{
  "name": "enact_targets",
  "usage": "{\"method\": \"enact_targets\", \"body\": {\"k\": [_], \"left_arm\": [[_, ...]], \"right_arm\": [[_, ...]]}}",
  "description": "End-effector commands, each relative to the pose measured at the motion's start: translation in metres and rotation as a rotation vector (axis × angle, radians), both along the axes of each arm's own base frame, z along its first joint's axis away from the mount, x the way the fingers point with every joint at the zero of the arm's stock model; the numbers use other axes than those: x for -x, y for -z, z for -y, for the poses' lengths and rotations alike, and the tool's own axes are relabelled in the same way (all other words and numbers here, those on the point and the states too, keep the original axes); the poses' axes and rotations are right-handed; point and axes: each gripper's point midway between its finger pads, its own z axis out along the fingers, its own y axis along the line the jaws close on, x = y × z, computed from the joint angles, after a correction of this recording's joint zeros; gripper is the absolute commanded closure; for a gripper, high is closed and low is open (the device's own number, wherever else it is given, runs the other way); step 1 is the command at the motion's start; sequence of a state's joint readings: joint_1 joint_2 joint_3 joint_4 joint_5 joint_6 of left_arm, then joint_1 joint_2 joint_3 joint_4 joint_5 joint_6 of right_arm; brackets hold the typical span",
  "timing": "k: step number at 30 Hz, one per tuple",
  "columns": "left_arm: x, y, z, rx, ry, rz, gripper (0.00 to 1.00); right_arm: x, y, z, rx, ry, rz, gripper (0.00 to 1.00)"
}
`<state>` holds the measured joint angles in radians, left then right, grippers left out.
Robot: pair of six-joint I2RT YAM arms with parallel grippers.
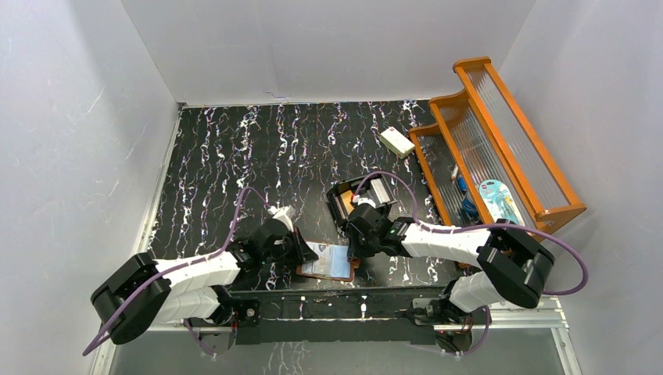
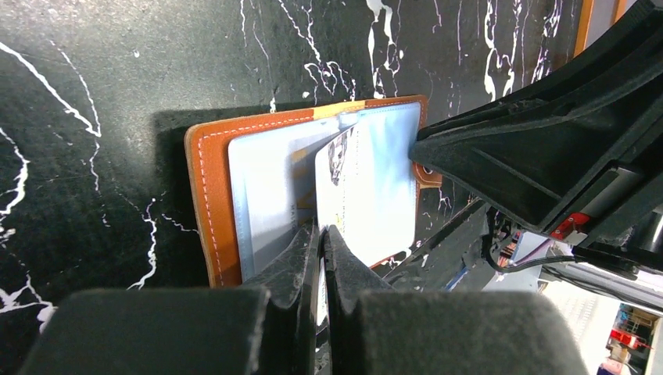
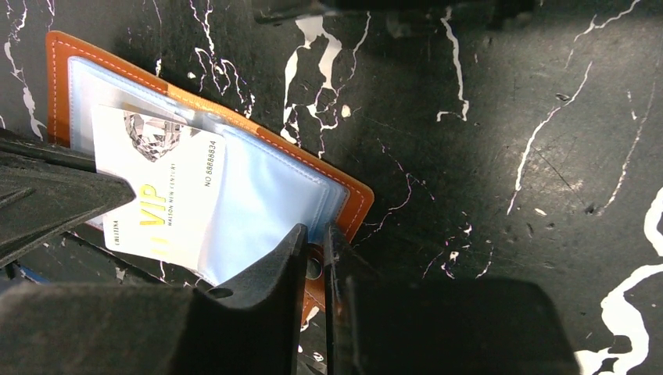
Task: Put the credit cards into the card holder
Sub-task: Insert the credit card into the card holder.
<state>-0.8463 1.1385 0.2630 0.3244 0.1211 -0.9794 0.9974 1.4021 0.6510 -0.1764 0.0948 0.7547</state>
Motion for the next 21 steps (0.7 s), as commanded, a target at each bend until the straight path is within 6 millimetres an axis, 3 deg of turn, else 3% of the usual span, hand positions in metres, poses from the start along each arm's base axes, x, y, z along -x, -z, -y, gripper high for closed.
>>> {"method": "enact_targets", "body": {"k": [1,5,9,21], "left_arm": [[0.005,0.017,-0.023,-0.138,-0.029,-0.039,1.0],[0.012,0.026,-0.032,-0.183,-0.058,-0.102,1.0],[0.014,0.022,-0.021,-0.095,-0.051,-0.103,1.0],[0.015,0.001,0.0,-0.048,0.017,-0.081,1.0]], "right_arm": [[0.001,0.007,0.0,0.024,-0.004,-0.001,0.8],[0.001,0.007,-0.003,0.025,-0.013,-0.008,0.8],[0.0,0.004,-0.004,0.019,-0.018,-0.002,0.8],[0.002,0.007,-0.006,0.039,-0.04,-0.025,0.79]]}}
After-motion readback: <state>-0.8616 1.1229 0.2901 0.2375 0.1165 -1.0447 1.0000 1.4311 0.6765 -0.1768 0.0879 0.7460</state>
